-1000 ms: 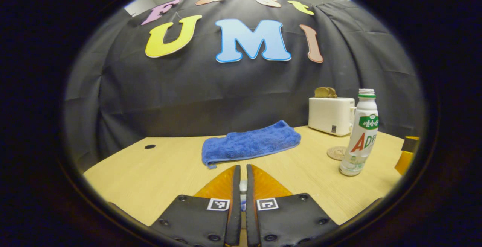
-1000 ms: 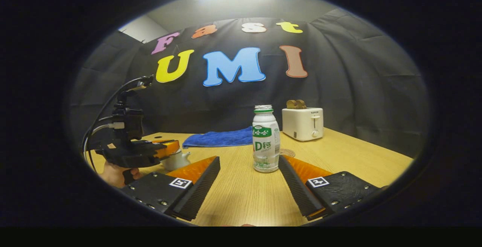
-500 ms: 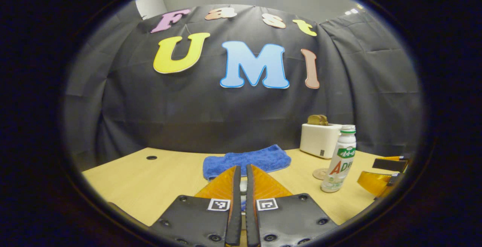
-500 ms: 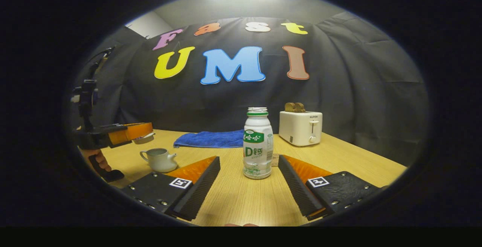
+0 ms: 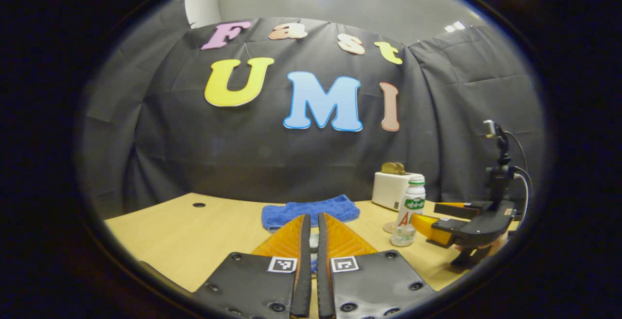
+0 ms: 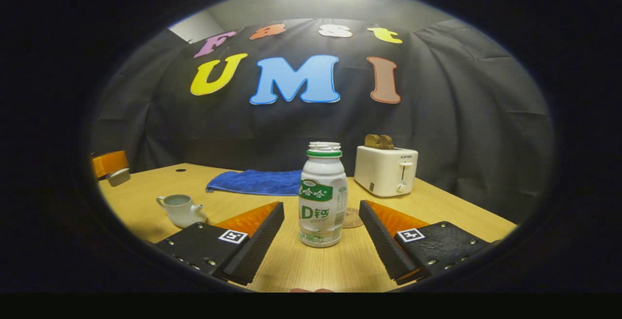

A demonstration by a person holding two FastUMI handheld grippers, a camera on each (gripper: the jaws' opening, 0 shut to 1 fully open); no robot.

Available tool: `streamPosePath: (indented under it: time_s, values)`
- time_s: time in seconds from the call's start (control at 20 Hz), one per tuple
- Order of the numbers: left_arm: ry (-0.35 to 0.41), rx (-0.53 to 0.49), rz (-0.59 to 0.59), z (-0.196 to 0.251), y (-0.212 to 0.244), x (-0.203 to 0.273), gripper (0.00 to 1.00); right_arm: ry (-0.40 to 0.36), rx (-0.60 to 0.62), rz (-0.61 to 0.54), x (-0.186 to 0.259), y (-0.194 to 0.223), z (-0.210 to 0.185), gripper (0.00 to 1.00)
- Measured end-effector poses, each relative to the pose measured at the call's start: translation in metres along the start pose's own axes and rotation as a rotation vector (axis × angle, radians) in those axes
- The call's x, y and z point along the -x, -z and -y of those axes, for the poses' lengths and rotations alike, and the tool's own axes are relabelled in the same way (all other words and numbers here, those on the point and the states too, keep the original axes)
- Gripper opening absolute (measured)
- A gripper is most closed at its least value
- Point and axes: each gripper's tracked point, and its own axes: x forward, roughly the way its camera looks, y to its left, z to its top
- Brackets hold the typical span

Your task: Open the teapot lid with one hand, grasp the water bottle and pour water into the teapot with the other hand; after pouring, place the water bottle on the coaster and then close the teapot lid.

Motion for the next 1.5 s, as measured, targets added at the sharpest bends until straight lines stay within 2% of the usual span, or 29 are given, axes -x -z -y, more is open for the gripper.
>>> streamPosePath:
  time_s: [0.15, 0.2, 0.3, 0.35, 0.55, 0.7, 0.95, 1.0, 1.05, 1.4, 1.45, 1.5]
  values:
    - [0.012, 0.005, 0.02, 0.005, -0.004, 0.011, 0.11, 0.008, -0.018, -0.026, -0.016, 0.005, 0.002, 0.96]
    - [0.011, -0.001, 0.014, 0.005, 0.0, 0.01, 0.15, 0.013, -0.018, -0.023, -0.02, 0.004, 0.003, 0.96]
    - [0.013, 0.001, 0.016, 0.005, 0.0, 0.009, 0.11, 0.028, -0.002, -0.027, -0.028, 0.006, 0.005, 0.96]
    - [0.014, 0.01, 0.01, 0.005, 0.001, 0.009, 0.15, 0.033, 0.006, -0.03, -0.031, 0.008, 0.004, 0.96]
    - [0.025, 0.012, -0.007, 0.01, 0.007, 0.008, 0.15, 0.053, 0.025, -0.026, -0.046, 0.01, 0.008, 0.96]
    - [0.027, 0.006, 0.001, 0.01, 0.004, 0.008, 0.11, 0.065, 0.011, -0.037, -0.059, 0.014, 0.011, 0.96]
    - [0.021, 0.0, -0.001, 0.008, 0.004, 0.008, 0.11, 0.121, 0.018, -0.007, -0.07, 0.007, 0.022, 0.96]
    - [0.019, 0.001, -0.002, 0.007, 0.006, 0.007, 0.11, 0.137, 0.02, -0.011, -0.07, 0.009, 0.026, 0.89]
    - [0.018, 0.0, -0.002, 0.005, 0.005, 0.007, 0.11, 0.133, 0.016, -0.008, -0.069, 0.007, 0.027, 0.81]
    - [0.014, -0.009, 0.004, 0.004, 0.001, 0.016, 0.11, 0.012, 0.057, -0.006, -0.047, 0.002, -0.001, 0.8]
    - [0.015, -0.01, 0.009, 0.004, -0.001, 0.019, 0.11, -0.014, 0.067, -0.014, -0.046, 0.005, -0.007, 0.76]
    - [0.016, -0.009, 0.015, 0.004, -0.003, 0.023, 0.14, -0.031, 0.081, -0.022, -0.043, 0.007, -0.012, 0.76]
